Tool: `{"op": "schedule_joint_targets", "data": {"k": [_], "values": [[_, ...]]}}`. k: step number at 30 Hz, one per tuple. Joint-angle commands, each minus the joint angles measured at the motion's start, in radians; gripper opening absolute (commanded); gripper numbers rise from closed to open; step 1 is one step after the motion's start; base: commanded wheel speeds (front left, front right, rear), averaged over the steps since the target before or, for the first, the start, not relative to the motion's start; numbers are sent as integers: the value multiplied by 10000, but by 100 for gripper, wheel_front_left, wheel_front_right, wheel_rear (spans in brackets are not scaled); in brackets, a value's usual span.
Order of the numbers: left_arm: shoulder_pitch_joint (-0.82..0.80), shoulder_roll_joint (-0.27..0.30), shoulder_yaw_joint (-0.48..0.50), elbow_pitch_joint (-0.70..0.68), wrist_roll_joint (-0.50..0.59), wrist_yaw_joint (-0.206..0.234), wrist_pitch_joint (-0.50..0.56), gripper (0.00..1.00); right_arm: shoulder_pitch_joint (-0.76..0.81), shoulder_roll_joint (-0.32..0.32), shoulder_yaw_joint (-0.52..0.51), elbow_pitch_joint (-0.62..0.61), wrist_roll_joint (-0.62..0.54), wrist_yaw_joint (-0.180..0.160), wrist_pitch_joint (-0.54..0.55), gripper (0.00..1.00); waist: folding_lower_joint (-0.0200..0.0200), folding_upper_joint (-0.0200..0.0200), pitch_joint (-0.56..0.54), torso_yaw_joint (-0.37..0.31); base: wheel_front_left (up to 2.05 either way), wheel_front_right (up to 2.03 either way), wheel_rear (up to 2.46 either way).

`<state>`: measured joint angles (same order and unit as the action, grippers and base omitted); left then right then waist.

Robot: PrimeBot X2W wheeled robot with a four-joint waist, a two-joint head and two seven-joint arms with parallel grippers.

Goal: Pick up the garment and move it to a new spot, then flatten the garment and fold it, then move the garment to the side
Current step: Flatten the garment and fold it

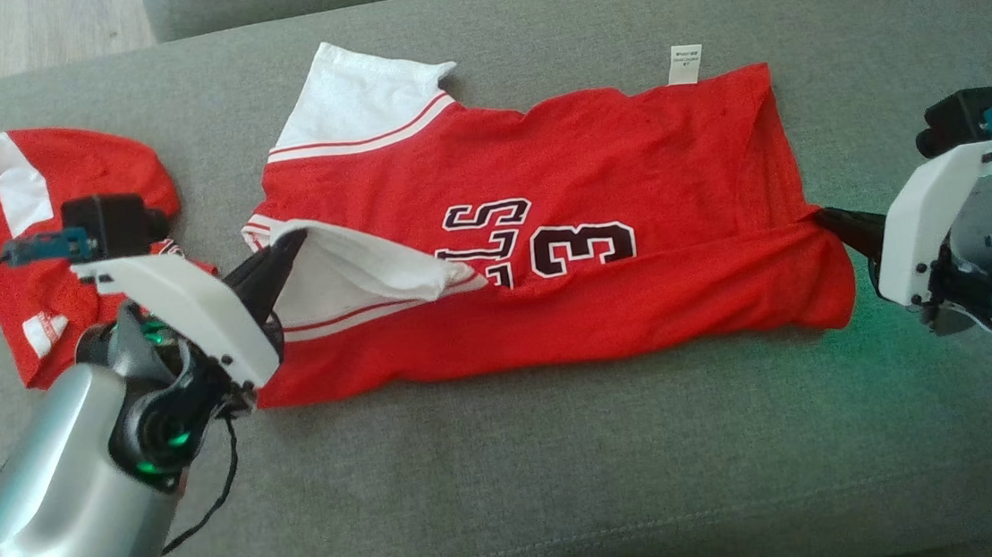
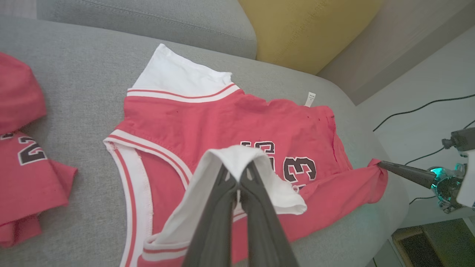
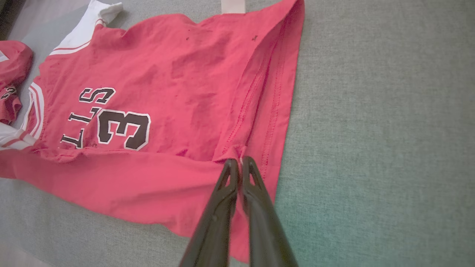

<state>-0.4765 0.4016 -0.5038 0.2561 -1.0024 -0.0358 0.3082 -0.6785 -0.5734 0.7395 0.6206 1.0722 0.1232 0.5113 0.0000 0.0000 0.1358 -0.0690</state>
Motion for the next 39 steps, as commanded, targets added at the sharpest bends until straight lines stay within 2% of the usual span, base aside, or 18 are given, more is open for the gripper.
{"op": "schedule_joint_targets", "data": {"k": [1, 3, 4, 5, 10, 13, 20, 25, 29, 32, 36, 37, 39], "values": [[-656, 259, 472, -189, 97, -21, -135, 0, -245, -91, 3, -173, -27, 75, -140, 0, 0, 0, 5, 6, 0, 0, 0], [-813, 135, 429, 225, 224, 26, -280, 0, -242, -54, 65, -88, 61, 75, -187, 0, 0, 0, 19, 4, 0, 0, 0], [-887, 87, 402, 439, 322, 79, -363, 69, -255, -32, 84, -19, 86, 75, -216, 0, 0, 0, 21, 1, 0, 0, 0], [-940, 26, 359, 652, 385, 129, -396, 100, -283, -20, 81, 74, 48, 75, -345, 100, 0, 0, 15, -3, 0, 0, 0], [-1075, -295, 401, 1309, 644, 303, -1109, 100, -303, 238, -121, 441, 316, 75, -857, 100, 0, 0, -92, 6, 0, 0, 0], [-1066, -568, 611, 1486, 684, 443, -1825, 100, -271, 179, -235, 474, 224, 75, -1578, 100, 0, 0, -245, 73, 0, 0, 0], [-618, -1141, 1074, 1037, 894, 875, -3719, 100, 107, 177, -882, 28, -65, 75, -4304, 100, 0, 0, -720, 248, 0, 0, 0], [72, -1496, 1228, 408, 1344, 1425, -5057, 100, 846, 448, -1574, -299, -446, 75, -6279, 100, 0, 0, -1143, 382, 0, 0, 0], [832, -1797, 1278, -167, 1807, 1824, -5531, 100, 1514, 484, -1783, -508, -1776, 75, -7299, 100, 0, 0, -1422, 406, 0, 0, 0], [1461, -2013, 1251, -611, 2301, 1978, -5654, 100, 2036, 792, -2366, -699, -2856, 75, -7607, 100, 0, 0, -1562, 427, 0, 0, 0], [2347, -2365, 1308, -1060, 3092, 2025, -5692, 100, 2912, 1469, -3822, -1355, -4431, 75, -7717, 100, 0, 0, -1604, 441, 0, 0, 0], [2834, -2606, 1422, -1143, 3464, 2010, -5695, 100, 3477, 1884, -4585, -1981, -5392, 75, -7724, 100, 0, 0, -1601, 427, 0, 0, 0], [3262, -2780, 1498, -1136, 3869, 1923, -5696, 100, 4090, 2428, -5313, -2586, -6100, 75, -7726, 100, 0, 0, -1591, 400, 0, 0, 0]]}}
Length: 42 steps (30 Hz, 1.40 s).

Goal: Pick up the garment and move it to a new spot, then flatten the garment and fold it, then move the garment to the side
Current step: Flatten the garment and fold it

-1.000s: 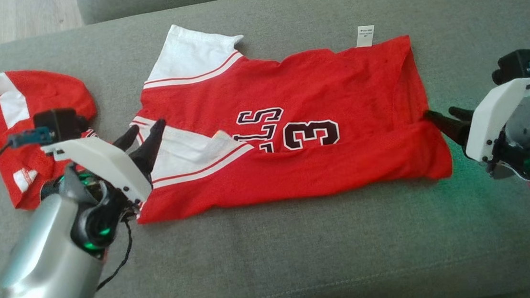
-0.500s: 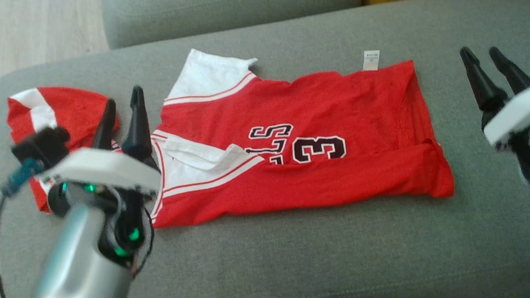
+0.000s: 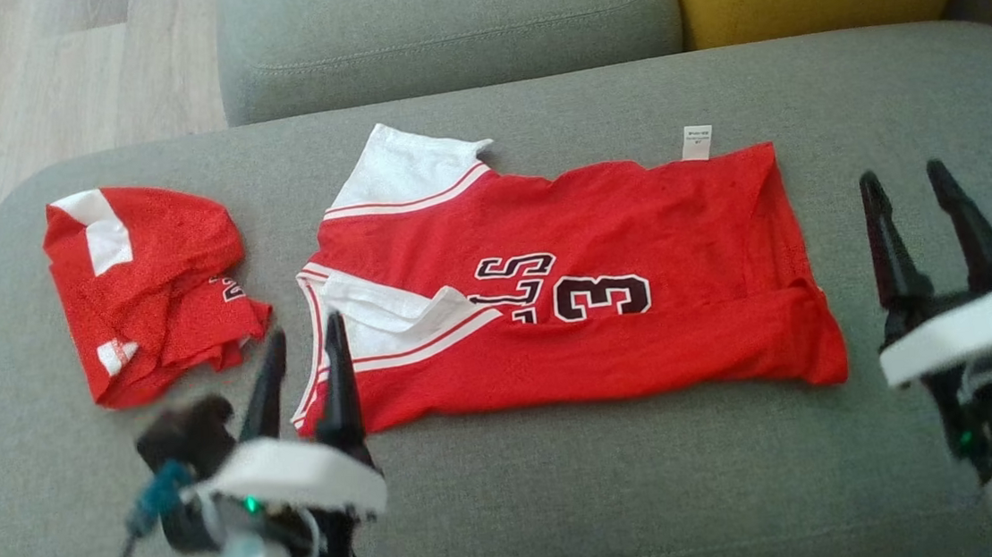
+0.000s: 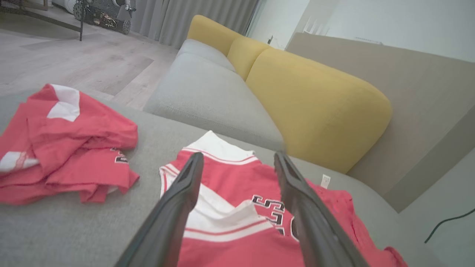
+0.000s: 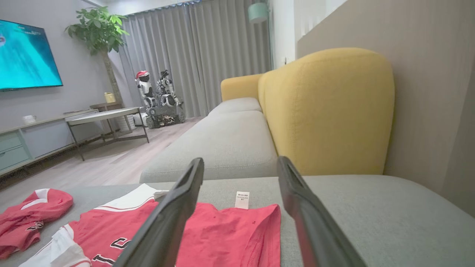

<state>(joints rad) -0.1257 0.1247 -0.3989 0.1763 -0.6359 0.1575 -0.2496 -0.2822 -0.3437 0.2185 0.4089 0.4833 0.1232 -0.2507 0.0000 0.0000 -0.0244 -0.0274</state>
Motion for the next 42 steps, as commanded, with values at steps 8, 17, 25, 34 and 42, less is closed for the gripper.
{"op": "schedule_joint_targets", "data": {"k": [8, 17, 25, 34, 42], "values": [[357, -473, 1031, -244, 1464, -388, -120, 100, 1362, 1190, -1201, -1865, -1782, 75, -13, 100, 0, 0, 86, -83, 0, 0, 0], [252, -704, 1569, 912, 2299, -321, -121, 100, 1846, 1631, -1389, -2638, -2384, 75, 457, 100, 0, 0, 188, -304, 0, 0, 0], [-772, -724, 1730, 3701, 1702, -218, 5, 100, 1959, 1797, -1230, -3079, -2493, 75, 781, 100, 0, 0, 551, -695, 0, 0, 0], [-2019, -542, 1866, 6169, 1824, 270, 202, 100, 1875, 1787, -1043, -3299, -2432, 75, 927, 100, 0, 0, 879, -1061, 0, 0, 0], [-2470, -658, 1691, 7086, 1398, -206, 500, 0, 1701, 1696, -1015, -3220, -2430, 75, 1112, 100, 0, 0, 1000, -1031, 0, 0, 0]]}}
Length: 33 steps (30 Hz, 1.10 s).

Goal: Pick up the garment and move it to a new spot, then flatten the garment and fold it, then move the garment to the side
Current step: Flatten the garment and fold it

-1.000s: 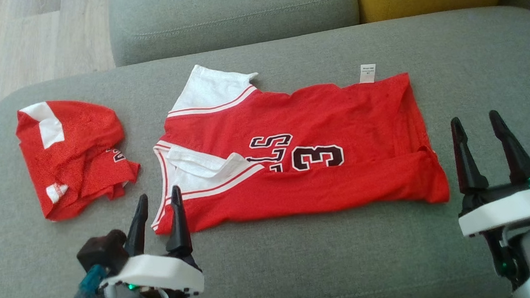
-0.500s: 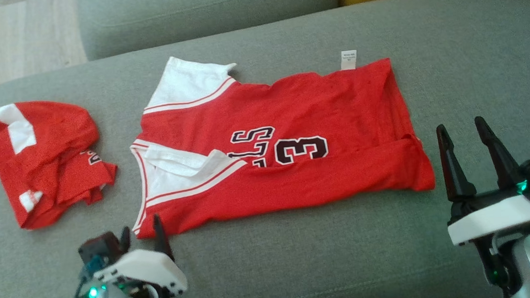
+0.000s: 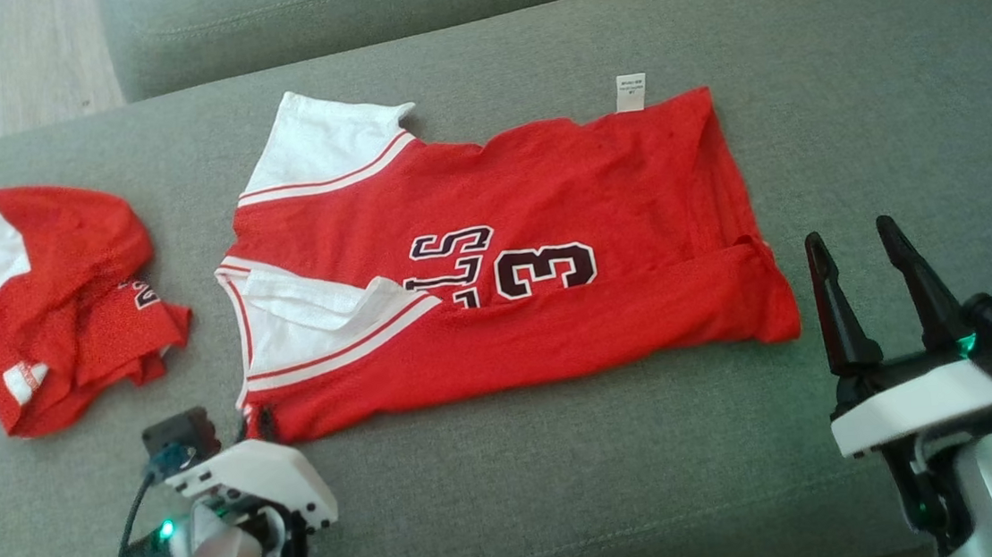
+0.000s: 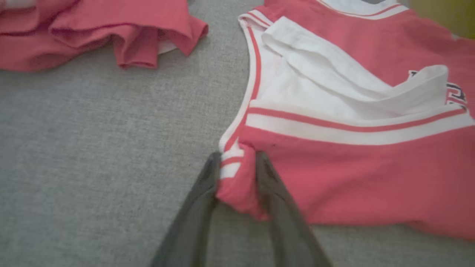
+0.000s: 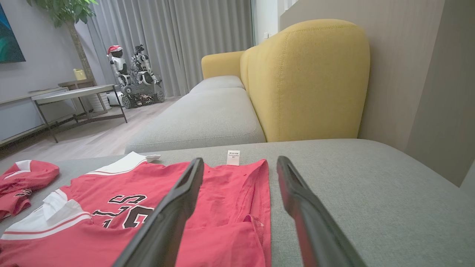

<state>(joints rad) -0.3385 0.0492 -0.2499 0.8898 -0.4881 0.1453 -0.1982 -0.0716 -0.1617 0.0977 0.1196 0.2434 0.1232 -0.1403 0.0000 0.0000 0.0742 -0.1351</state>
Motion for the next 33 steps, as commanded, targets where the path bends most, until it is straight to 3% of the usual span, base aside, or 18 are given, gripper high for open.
{"op": "schedule_joint_targets", "data": {"k": [1, 8, 15, 23, 33], "values": [[-386, 88, 173, -21, -106, -148, -73, 0, -436, -103, 142, -272, 8, 75, 71, 100, 0, 0, 23, 77, 0, 0, 0], [-534, 56, 72, -469, -89, -352, -499, 0, -542, 383, -433, 591, 324, 75, 960, 100, 0, 0, 99, 426, 0, 0, 0], [-142, 28, -201, -2031, 102, -471, -624, 0, -1055, 957, -1449, 2600, 1163, 75, 1933, 100, 0, 0, 249, 945, 0, 0, 0], [361, 15, -724, -3519, 137, -304, -632, 0, -2028, 1090, -2231, 4679, 1007, 75, 1867, 100, 0, 0, 504, 1386, 0, 0, 0], [490, 20, -1033, -4212, 23, -133, -467, 0, -2940, 1104, -2141, 6268, 952, 75, 2089, 100, 0, 0, 707, 1498, 0, 0, 0]]}}
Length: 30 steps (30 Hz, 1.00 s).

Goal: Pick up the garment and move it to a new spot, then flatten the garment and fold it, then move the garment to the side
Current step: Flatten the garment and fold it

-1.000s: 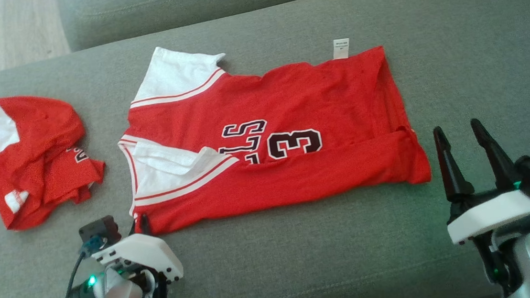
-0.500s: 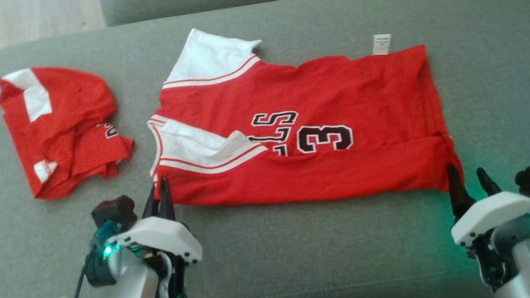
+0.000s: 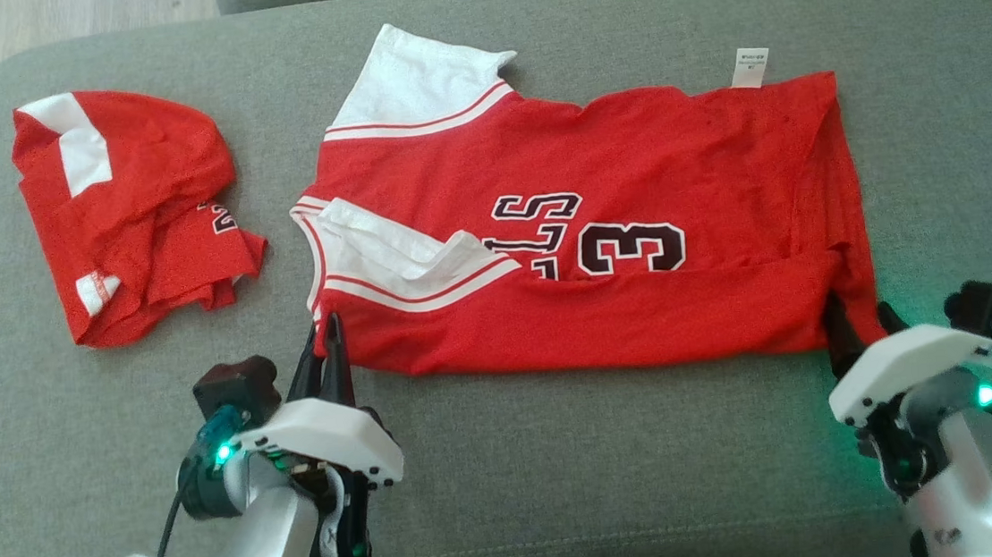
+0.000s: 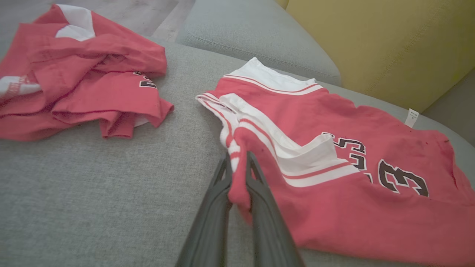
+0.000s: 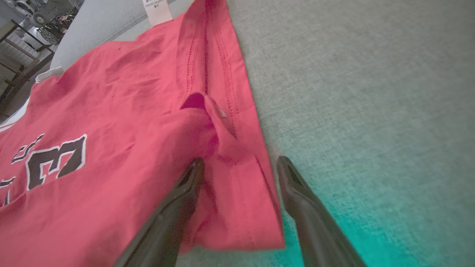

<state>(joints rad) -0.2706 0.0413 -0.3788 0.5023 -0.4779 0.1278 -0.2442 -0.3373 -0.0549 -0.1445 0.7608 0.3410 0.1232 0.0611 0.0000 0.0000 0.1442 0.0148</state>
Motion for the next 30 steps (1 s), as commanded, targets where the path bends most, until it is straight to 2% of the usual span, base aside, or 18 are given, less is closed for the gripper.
{"op": "schedule_joint_targets", "data": {"k": [1, 2, 3, 4, 14, 21, 30], "values": [[-190, 107, 244, -366, -82, 48, 16, 0, -348, 37, 360, -53, 44, 75, 142, 100, 0, 0, 25, 0, 0, 0, 0], [-191, 115, 230, -382, -86, 52, 43, 0, -401, 38, 478, 13, 139, 75, 224, 84, 0, 0, 36, 6, 0, 0, 0], [-189, 125, 215, -380, -88, 60, 81, 0, -437, 35, 614, 42, 196, 75, 255, 11, 0, 0, 36, 12, 0, 0, 0], [-182, 134, 202, -372, -92, 68, 108, 0, -445, -3, 749, 54, 230, 75, 261, 0, 0, 0, 18, 18, 0, 0, 0], [386, 498, -161, -198, -80, -46, 768, 0, -217, -1165, 1582, -97, 252, 75, 559, 0, 0, 0, -635, -9, 0, 0, 0], [1278, 969, -444, -730, -117, -73, 1511, 0, 484, -2099, 2092, -731, 1052, 75, 2076, 0, 0, 0, -1336, -29, 0, 0, 0], [2158, 1284, -889, -1638, -125, 32, 2492, 0, 1917, -2440, 2261, -2149, 1851, 75, 3622, 0, 0, 0, -1659, -142, 0, 0, 0]]}}
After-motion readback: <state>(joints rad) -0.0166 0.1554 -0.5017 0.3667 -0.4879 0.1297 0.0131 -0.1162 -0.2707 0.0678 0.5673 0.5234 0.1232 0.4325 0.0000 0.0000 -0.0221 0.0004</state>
